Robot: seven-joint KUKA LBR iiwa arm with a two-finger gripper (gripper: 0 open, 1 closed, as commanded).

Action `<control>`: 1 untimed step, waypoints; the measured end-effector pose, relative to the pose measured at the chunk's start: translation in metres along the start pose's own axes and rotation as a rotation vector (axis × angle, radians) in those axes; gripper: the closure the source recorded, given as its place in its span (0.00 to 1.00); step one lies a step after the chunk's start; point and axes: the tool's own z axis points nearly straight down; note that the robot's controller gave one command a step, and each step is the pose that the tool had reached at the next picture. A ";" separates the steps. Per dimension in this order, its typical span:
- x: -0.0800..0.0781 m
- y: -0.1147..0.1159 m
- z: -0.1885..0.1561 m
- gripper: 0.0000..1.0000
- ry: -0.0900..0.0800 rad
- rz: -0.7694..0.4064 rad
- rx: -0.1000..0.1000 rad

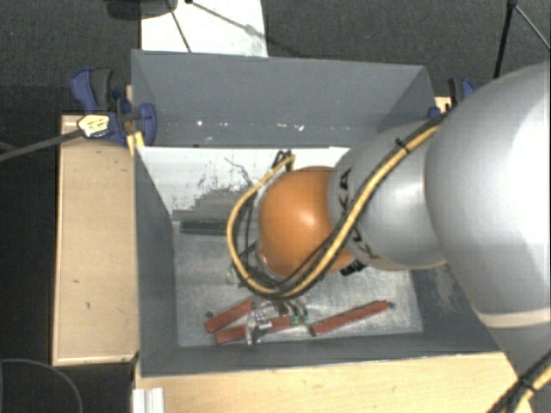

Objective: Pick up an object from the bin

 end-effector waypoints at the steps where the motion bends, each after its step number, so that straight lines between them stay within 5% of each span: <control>1: -0.003 -0.009 -0.007 0.00 0.009 -0.100 0.001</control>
Offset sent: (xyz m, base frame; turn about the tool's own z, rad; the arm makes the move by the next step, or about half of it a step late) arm 0.0024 -0.0078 0.0064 -0.1311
